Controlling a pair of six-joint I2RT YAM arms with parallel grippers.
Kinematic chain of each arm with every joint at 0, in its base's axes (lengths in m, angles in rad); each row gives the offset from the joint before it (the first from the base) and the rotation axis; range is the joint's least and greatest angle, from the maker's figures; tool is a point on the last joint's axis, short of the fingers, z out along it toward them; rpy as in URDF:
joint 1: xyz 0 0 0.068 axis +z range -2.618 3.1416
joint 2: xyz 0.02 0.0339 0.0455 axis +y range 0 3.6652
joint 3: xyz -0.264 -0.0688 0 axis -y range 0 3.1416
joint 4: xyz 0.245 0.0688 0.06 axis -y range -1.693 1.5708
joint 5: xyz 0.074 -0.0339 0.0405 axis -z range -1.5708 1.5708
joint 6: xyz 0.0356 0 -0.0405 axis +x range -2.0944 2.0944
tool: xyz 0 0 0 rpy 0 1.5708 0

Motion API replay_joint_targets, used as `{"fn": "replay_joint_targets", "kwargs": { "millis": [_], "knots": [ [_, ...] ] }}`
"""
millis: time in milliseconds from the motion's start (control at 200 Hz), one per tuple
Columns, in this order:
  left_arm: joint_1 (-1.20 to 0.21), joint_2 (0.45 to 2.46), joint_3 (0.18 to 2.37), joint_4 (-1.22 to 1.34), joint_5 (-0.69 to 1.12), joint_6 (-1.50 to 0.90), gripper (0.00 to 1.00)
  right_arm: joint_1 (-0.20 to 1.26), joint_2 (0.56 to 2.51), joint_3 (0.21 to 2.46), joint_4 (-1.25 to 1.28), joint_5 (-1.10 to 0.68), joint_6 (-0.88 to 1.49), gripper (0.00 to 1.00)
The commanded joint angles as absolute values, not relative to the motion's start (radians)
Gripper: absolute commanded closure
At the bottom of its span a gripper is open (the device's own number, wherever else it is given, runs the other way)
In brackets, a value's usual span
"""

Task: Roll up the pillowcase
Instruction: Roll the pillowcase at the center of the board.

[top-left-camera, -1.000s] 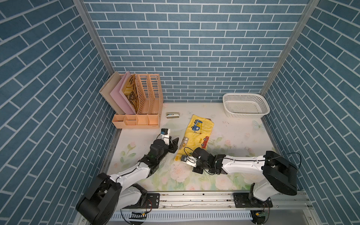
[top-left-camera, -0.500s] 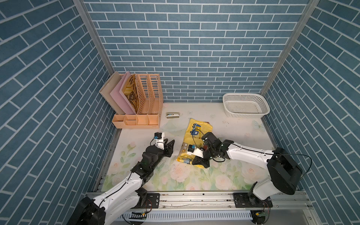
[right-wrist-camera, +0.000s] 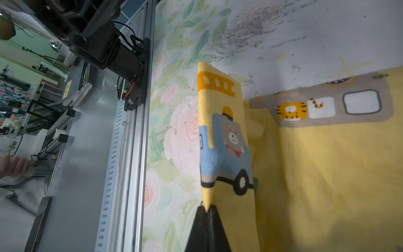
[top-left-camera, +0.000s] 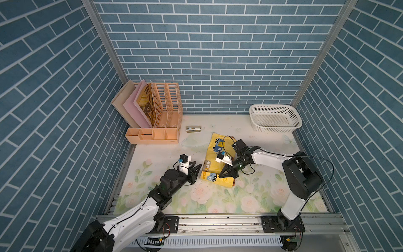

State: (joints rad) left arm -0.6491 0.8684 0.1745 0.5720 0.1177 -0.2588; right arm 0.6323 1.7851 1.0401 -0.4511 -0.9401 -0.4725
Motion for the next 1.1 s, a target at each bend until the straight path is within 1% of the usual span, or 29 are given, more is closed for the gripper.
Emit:
{"fn": "replay_joint_targets", "kwargs": {
  "millis": [0,145,215,305,365,440,515,585,645,695,755,785,820,845,870,915,950,1035,1095],
  "knots": [
    [-0.677,0.972,0.223,0.649,0.163,-0.215,0.60,0.627,1.836,1.084,-0.496,-0.969,-0.502,1.00],
    [-0.686,1.196,0.325,0.744,0.197,-0.198,0.60,0.628,1.871,1.087,-0.460,-0.915,-0.462,1.00],
    [-0.689,1.303,0.378,0.770,0.227,-0.195,0.64,0.627,1.882,1.095,-0.460,-0.898,-0.456,1.00],
    [-0.690,1.382,0.381,0.824,0.203,-0.199,0.67,0.625,1.878,1.097,-0.446,-0.870,-0.446,1.00],
    [-0.689,1.421,0.387,0.804,0.178,-0.191,0.68,0.627,1.876,1.099,-0.439,-0.845,-0.431,0.97],
    [-0.690,1.486,0.415,0.757,0.182,-0.183,0.71,0.627,1.867,1.092,-0.422,-0.818,-0.417,0.91],
    [-0.690,1.532,0.407,0.770,0.206,-0.203,0.75,0.627,1.841,1.075,-0.388,-0.789,-0.400,0.86],
    [-0.690,1.532,0.374,0.790,0.174,-0.222,0.77,0.630,1.807,1.053,-0.352,-0.748,-0.376,0.76],
    [-0.691,1.517,0.356,0.790,0.141,-0.219,0.77,0.644,1.759,1.026,-0.316,-0.674,-0.343,0.67],
    [-0.690,1.513,0.363,0.769,0.127,-0.208,0.77,0.672,1.698,0.996,-0.280,-0.579,-0.329,0.63],
    [-0.690,1.525,0.377,0.749,0.125,-0.200,0.78,0.746,1.594,0.931,-0.194,-0.356,-0.309,0.56],
    [-0.690,1.534,0.385,0.743,0.128,-0.197,0.78,0.808,1.538,0.886,-0.133,-0.187,-0.305,0.50],
    [-0.691,1.540,0.386,0.744,0.129,-0.198,0.78,0.885,1.472,0.831,-0.076,-0.030,-0.326,0.43],
    [-0.690,1.544,0.384,0.748,0.128,-0.199,0.78,0.938,1.441,0.792,-0.042,0.051,-0.346,0.37],
    [-0.690,1.546,0.384,0.753,0.127,-0.199,0.78,0.983,1.418,0.765,-0.018,0.117,-0.364,0.34],
    [-0.690,1.550,0.384,0.756,0.121,-0.201,0.79,1.063,1.397,0.729,0.005,0.215,-0.377,0.32],
    [-0.689,1.552,0.386,0.755,0.121,-0.200,0.79,1.122,1.398,0.704,0.019,0.295,-0.383,0.29],
    [-0.689,1.552,0.391,0.747,0.114,-0.197,0.79,1.236,1.426,0.656,0.051,0.483,-0.387,0.27],
    [-0.689,1.549,0.391,0.745,0.107,-0.195,0.79,1.279,1.454,0.647,0.060,0.521,-0.368,0.26]
  ]
}}
